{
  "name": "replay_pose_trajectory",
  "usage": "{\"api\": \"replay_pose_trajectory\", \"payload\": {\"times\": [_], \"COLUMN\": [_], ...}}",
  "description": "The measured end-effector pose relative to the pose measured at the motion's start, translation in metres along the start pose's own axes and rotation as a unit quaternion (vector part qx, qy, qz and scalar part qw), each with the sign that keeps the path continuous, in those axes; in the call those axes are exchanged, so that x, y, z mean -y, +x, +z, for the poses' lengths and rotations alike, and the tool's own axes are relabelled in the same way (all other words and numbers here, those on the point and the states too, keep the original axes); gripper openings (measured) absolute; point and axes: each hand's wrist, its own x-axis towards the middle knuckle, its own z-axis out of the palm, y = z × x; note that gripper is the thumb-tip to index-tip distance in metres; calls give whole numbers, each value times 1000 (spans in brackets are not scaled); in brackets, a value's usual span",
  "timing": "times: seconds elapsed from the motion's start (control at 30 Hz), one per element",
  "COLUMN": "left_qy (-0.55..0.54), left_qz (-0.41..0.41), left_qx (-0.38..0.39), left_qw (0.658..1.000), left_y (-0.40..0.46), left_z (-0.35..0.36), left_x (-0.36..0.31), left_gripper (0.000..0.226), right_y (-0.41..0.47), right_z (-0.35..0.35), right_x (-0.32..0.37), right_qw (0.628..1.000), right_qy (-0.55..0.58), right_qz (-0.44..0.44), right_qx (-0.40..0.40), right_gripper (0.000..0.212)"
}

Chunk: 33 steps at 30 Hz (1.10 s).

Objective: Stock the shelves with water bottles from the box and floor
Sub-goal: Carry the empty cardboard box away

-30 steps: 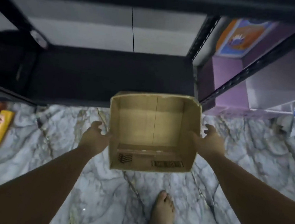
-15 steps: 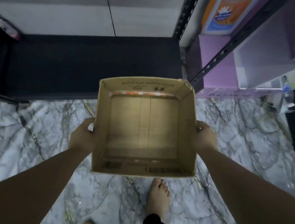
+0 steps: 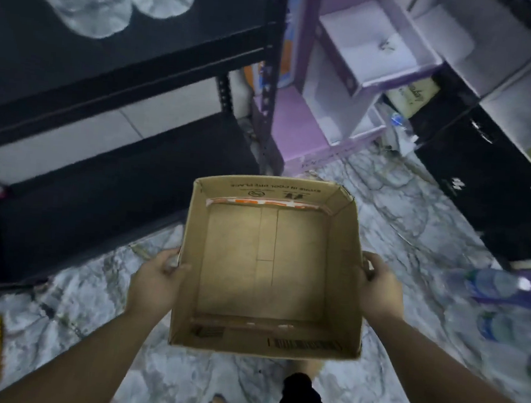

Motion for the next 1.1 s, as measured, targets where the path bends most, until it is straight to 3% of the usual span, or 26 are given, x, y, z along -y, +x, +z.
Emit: {"api": "replay_pose_trajectory", "payload": {"times": [0.17,0.63,1.1], "left_qy": [56,145,149], "left_qz": [33,126,176], "left_qx": [38,147,218], "left_qw": [997,970,948], "left_y": [11,35,136], "left_z": [50,257,377], "left_x": [-65,-263,-389], "left_gripper": [37,34,30], "right_y": [4,101,208], "right_z": [-50,-201,-230], "right_x": [-46,-157,-169], "right_qw": [996,974,941], "right_qy": [32,87,146], "right_qz": [70,179,272], "right_qx": [-52,-110,-142], "right_gripper": [31,36,33]}}
